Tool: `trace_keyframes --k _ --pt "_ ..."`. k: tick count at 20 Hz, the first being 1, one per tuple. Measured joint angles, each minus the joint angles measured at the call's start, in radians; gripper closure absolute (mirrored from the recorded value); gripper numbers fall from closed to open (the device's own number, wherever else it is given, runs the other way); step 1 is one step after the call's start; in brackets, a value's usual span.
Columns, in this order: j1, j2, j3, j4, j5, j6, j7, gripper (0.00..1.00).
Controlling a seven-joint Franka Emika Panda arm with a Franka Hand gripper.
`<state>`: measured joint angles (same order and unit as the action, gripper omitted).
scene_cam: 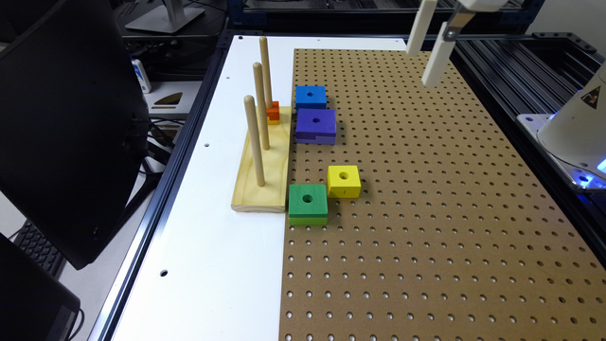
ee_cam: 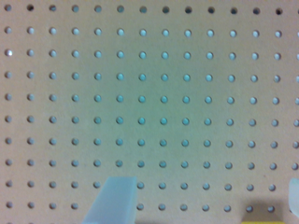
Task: Pick up yellow block.
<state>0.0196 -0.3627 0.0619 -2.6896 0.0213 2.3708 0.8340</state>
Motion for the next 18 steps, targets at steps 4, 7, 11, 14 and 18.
trace_keyframes --k 4,7,11,14,18 --pt "0.0 0.026 0.0 0.018 0.0 0.0 0.0 0.0" --pt "0.001 0.031 0.007 0.028 0.0052 0.0 0.003 0.0" --pt "0.002 0.044 0.032 0.047 0.0155 0.0 0.019 0.0" --pt "0.002 0.069 0.058 0.073 0.0187 0.0 0.044 0.0" --pt "0.002 0.112 0.075 0.113 0.0191 0.0 0.06 0.0"
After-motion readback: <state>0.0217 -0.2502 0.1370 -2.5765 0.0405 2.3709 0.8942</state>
